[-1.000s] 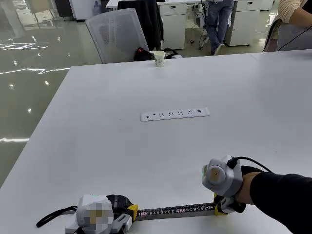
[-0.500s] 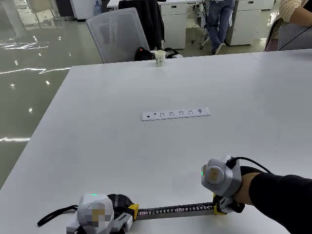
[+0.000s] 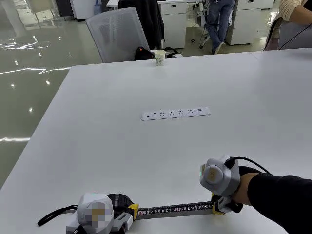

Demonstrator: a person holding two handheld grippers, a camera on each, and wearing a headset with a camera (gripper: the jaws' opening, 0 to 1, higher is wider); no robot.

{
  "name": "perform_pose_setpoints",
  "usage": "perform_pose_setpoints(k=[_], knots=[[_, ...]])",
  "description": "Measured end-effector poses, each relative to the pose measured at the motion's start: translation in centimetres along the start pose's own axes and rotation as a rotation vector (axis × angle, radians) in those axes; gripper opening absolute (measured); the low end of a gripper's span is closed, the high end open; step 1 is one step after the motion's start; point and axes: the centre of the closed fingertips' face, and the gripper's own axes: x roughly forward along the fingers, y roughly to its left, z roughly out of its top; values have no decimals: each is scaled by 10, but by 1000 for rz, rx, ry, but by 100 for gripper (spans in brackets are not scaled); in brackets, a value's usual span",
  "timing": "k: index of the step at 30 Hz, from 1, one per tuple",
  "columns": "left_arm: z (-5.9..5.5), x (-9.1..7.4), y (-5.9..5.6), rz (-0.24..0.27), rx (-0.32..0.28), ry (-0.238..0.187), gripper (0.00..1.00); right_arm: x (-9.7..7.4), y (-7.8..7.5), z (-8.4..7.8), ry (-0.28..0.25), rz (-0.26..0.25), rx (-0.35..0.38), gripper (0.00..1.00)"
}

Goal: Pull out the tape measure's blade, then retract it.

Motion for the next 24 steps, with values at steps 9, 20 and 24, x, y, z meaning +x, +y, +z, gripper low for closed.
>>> perform_pose_setpoints(k=[9, 20, 24], knots=[[0, -1, 0, 0, -2, 2, 60, 1, 1, 2, 0, 3, -2, 11], [0, -1, 1, 1, -2, 3, 60, 1, 1, 6, 2, 2, -3, 11], [0, -1, 1, 0, 0, 4, 60, 2, 0, 6, 0, 4, 2, 11]])
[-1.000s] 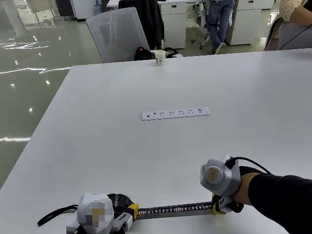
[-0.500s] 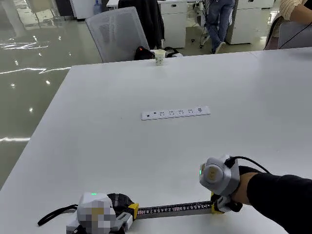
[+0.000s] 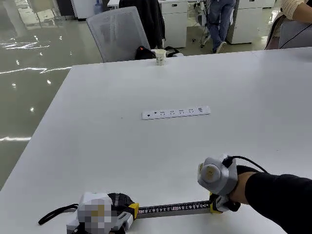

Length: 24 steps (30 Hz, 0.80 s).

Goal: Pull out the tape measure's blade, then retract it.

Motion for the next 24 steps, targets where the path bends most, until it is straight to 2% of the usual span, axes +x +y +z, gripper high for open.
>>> perform_pose_setpoints(k=[24], knots=[[2, 2, 0, -1, 0, 4, 60, 2, 0, 6, -2, 1, -6, 11]])
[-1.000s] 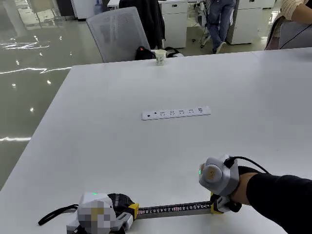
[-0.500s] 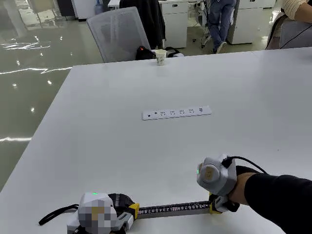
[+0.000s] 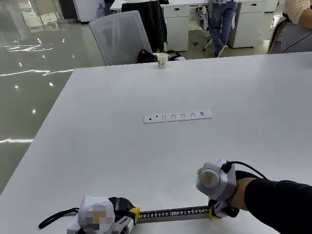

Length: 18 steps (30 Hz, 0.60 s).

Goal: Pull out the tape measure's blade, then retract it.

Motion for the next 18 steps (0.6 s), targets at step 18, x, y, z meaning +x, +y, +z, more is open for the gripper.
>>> perform_pose_setpoints(k=[18], knots=[[0, -2, 0, 0, -1, 0, 60, 1, 2, 7, 2, -2, 2, 11]])
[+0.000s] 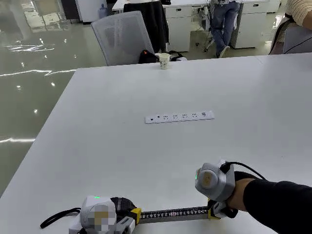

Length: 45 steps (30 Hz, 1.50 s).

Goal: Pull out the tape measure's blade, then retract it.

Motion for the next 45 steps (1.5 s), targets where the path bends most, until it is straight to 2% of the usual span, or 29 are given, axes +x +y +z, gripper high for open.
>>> perform_pose_setpoints(k=[25, 36, 45], knots=[[-1, -1, 0, 0, -2, 1, 60, 3, 2, 9, -5, -3, 1, 11], [-1, 0, 0, -5, -11, 17, 60, 4, 2, 12, -42, -1, -1, 10], [-1, 0, -1, -18, -2, 5, 59, 5, 3, 17, -45, 1, -9, 10]])
